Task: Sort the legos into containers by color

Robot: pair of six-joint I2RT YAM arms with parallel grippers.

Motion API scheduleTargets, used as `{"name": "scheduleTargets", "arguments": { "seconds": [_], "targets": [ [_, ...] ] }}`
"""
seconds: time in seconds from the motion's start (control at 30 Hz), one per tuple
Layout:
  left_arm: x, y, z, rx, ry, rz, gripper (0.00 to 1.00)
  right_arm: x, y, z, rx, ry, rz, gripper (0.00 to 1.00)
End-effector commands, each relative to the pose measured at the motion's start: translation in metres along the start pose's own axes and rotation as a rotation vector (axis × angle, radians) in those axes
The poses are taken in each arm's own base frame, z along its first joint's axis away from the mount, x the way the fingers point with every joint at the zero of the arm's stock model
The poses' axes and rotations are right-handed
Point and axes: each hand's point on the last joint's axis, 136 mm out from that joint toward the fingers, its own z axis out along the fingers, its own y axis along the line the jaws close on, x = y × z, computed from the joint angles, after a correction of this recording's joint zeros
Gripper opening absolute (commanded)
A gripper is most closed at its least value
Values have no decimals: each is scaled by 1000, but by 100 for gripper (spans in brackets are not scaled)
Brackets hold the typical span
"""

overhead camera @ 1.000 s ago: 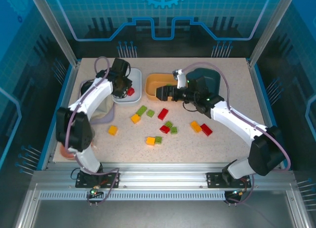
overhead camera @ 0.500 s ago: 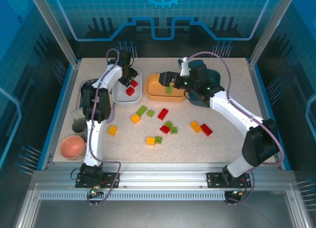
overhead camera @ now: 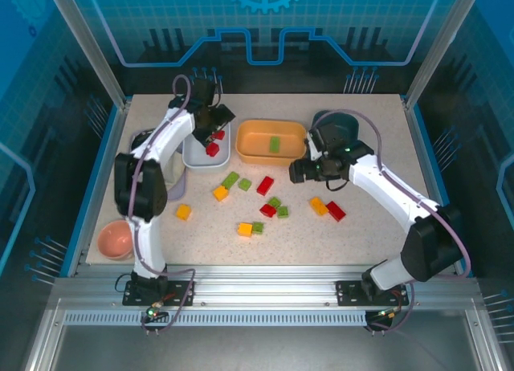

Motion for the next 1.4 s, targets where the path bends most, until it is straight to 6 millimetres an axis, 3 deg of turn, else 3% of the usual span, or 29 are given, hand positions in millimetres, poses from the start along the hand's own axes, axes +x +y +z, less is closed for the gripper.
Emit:
{"name": "scheduleTargets", "arguments": {
  "seconds": [0.0,0.1,0.23,0.37,0.5,0.73,1.03,1.17,1.27,1.37],
  "targets": [
    [70,-14,-35,135,105,176,92,44,-19,14,80,240,-121,86],
    [131,-6,-58,263,198,298,94,54,-21,31,96,361,-184,86],
    [194,13,-89,406,299,397,97,65,-24,53,103,475,-223,84],
    [223,40,-101,401,337,414,97,69,-26,67,108,523,-244,84],
    [221,50,-109,399,305,388,97,78,-35,80,138,571,-263,80],
    [219,43,-119,419,280,389,97,83,-44,97,181,596,-280,68],
    [229,43,-119,422,280,390,96,74,-38,101,171,547,-250,33],
    [230,33,-121,439,268,396,96,50,-36,81,185,443,-238,26],
    [227,16,-124,468,255,398,96,15,-42,50,196,321,-181,24],
    [220,-5,-124,481,225,413,96,-22,-63,26,214,214,-85,24]
  ]
}}
